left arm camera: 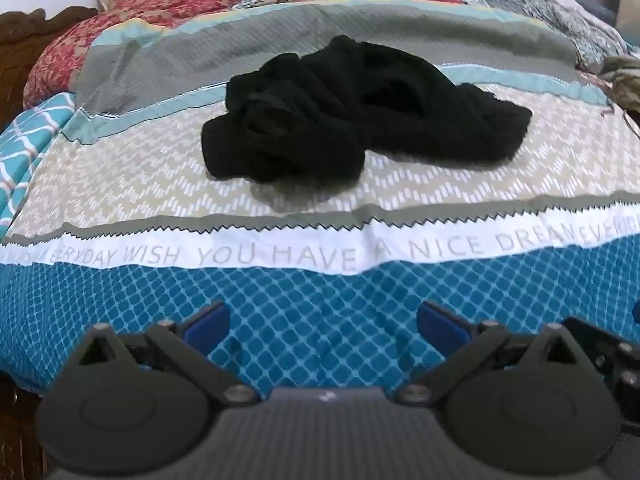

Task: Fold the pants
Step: 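Move both grippers open toward the crumpled black pants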

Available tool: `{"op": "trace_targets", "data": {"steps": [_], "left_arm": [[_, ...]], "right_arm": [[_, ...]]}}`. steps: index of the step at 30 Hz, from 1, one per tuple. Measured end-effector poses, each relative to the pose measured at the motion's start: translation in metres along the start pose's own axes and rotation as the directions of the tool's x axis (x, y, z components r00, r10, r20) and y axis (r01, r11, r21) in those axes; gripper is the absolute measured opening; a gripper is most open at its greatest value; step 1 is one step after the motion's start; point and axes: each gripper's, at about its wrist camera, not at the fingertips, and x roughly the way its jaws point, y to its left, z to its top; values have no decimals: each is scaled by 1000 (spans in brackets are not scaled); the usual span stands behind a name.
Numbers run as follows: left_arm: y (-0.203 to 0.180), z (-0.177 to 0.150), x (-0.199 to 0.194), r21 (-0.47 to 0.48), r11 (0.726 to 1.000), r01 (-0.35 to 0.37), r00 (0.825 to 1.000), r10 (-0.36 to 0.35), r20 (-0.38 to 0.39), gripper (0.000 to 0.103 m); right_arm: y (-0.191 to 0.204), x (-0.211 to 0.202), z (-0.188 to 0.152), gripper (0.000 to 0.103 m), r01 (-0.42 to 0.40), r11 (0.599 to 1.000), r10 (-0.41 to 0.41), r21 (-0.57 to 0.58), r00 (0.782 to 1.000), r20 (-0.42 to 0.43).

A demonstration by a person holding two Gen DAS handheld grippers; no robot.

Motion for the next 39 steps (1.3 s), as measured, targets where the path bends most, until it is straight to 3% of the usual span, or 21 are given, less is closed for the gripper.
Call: {"op": "trace_targets", "data": {"steps": [8,39], "left_arm": [[-7,-2,5,34,999,-24,1000,24,-10,103],[-17,-10,21,83,997,6,999,-2,-46,103]], "right_arm": [[-5,3,0,103,7,1000,-7,15,1000,-7],[-13,15,-4,103,28,998,-25,55,999,-44]]}}
